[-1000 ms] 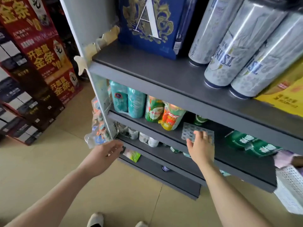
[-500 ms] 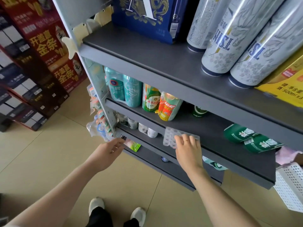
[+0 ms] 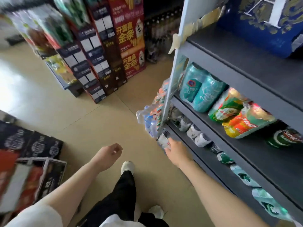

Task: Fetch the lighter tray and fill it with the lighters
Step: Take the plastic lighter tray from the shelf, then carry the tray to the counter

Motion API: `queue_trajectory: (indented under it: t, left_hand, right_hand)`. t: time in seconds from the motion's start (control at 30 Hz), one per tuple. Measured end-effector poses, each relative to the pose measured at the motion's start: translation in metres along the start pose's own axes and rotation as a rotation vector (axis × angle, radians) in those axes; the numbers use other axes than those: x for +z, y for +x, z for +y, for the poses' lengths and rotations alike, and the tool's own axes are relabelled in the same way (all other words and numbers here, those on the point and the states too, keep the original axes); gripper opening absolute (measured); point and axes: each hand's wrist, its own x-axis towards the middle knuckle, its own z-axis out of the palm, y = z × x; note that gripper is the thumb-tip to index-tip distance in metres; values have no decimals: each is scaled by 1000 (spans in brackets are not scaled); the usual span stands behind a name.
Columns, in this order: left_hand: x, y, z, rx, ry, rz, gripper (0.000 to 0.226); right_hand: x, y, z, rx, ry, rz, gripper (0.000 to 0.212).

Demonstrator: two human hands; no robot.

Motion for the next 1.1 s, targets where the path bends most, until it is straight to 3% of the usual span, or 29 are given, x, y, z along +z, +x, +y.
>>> queue_trajectory:
  t: [0.1,0.23,0.47,0.6,0.93,1.1]
  left_hand:
    - [-29,7,-39,-59,29,60,10]
    - [-74,27,-86,-164,1,127,19]
    - [-174,84,-159,-295,-159,206,19]
    - [-229,128,-183,-293,-215,257,17]
    - [-372,249,-200,-160,-390,591,16]
    - [-430,296,-239,-313,-372,676,16]
  right_hand:
    - [-3,37,-57,-109,50,-91,22]
    - [-12,88,-135,-245,-28,-118,21]
    - [-13,203,-260,-291,-82,-183,11]
    - [-14,276,-307,-260,-134,-214,12]
    - [-46,479,-408,-309,-419,-238,9]
    - [-41,560,-510,-409,-347,-309,11]
